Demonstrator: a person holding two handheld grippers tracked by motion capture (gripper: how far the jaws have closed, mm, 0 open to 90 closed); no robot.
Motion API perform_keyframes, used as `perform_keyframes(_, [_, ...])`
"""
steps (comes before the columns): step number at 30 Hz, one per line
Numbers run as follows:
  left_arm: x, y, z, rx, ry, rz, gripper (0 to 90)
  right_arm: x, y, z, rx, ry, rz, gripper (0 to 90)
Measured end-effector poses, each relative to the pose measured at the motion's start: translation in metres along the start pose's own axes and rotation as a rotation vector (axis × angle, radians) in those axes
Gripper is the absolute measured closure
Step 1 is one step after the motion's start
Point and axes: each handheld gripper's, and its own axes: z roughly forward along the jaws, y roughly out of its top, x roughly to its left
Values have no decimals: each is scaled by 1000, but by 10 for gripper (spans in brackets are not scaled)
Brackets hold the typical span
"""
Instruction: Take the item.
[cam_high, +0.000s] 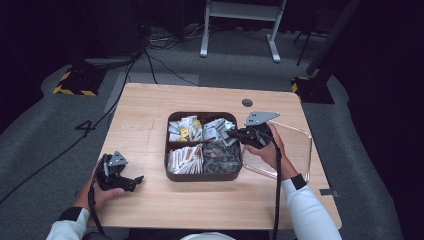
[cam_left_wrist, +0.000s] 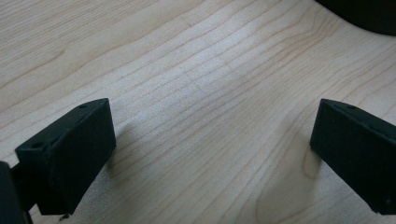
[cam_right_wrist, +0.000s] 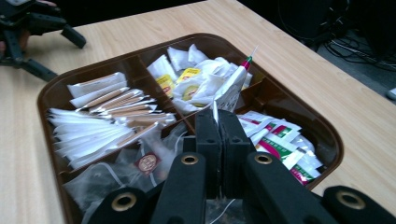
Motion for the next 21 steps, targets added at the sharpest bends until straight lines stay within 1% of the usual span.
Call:
perform_keyframes(4, [0,0,0,0,0,0,4,6,-5,-5,-2,13,-11,892])
perform_keyframes(12, [0,0,0,-2,1,0,4,19,-9,-17,-18,37,-31,892])
perform_keyframes(21, [0,0,0,0,0,0,4,33,-16,-25,-14,67,-53,892])
